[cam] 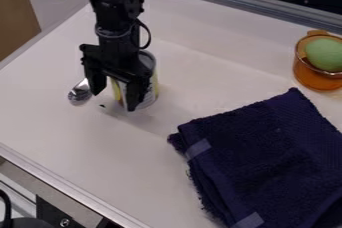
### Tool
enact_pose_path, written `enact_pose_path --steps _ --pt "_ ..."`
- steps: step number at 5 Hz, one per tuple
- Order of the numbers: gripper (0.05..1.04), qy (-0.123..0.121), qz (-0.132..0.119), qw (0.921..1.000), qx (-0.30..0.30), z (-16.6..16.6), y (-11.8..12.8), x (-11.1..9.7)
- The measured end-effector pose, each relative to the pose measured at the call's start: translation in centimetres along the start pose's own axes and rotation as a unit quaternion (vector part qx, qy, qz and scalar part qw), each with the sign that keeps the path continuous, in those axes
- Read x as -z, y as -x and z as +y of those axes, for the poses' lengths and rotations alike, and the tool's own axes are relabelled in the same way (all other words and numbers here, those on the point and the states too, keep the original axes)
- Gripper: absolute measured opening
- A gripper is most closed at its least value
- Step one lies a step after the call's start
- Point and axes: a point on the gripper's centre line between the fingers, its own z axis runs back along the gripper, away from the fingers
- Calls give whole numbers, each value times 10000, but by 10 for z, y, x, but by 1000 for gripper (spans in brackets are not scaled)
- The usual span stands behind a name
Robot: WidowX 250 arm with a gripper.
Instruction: Push the can to the top centre of the table
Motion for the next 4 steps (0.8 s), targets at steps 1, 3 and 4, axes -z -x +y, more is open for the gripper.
enact_pose_path --steps 1,3,4 --pt "999 54 -170 9998 109 -12 -23 -2" --pt "999 201 -350 9992 40 -39 -69 -5" --pt "999 330 -380 9987 -116 -45 -92 -4"
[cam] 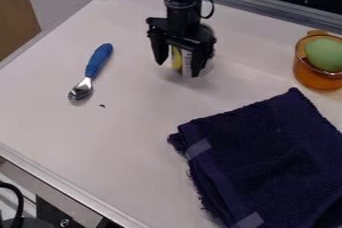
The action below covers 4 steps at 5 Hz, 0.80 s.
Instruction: Push the can to the top centre of the table
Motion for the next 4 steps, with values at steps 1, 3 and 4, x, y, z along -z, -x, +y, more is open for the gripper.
enact_pose_path --steps 1,3,4 --pt "999 -78 -18 9999 -150 -5 -20 2" --pt "999 1 -117 9994 -331 -13 -52 3" --pt "999 17 -77 9992 -382 -13 -51 3"
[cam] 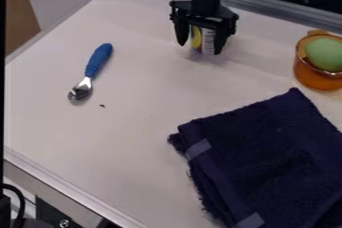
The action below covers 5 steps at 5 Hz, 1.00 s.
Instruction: Push the can to the top centre of the table
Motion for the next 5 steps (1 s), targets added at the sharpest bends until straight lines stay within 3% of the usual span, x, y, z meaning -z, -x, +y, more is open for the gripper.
enact_pose_path --steps 1,2,5 --pt "999 -30 258 9996 49 2 24 7" --pt "999 -10 371 9993 23 7 42 -1" --pt "999 127 156 9994 -297 25 73 -47"
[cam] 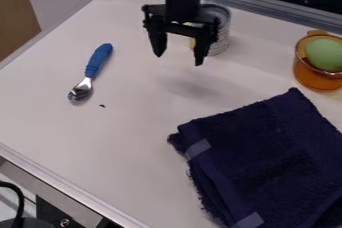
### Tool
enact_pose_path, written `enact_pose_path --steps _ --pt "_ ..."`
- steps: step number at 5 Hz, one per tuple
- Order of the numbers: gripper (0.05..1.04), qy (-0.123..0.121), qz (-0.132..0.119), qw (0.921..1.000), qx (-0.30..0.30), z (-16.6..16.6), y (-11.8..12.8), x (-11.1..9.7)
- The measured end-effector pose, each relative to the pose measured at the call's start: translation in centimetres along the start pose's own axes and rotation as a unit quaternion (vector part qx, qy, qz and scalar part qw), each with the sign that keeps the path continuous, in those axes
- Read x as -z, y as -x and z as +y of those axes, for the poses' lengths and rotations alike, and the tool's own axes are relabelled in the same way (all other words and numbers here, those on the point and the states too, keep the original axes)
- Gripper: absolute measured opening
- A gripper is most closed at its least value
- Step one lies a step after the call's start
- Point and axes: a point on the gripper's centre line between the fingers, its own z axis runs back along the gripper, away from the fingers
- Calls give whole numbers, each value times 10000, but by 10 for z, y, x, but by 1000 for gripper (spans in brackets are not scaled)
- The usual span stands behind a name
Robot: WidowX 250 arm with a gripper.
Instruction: Push the can to the top centre of the table
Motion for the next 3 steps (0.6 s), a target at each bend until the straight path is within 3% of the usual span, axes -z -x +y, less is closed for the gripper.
enact_pose_path --steps 1,2,3 --pt "999 -42 -223 9996 -139 13 13 -11" --pt "999 -156 -239 9929 -1156 38 23 -19" --pt "999 -166 -521 9830 -1755 58 37 -28"
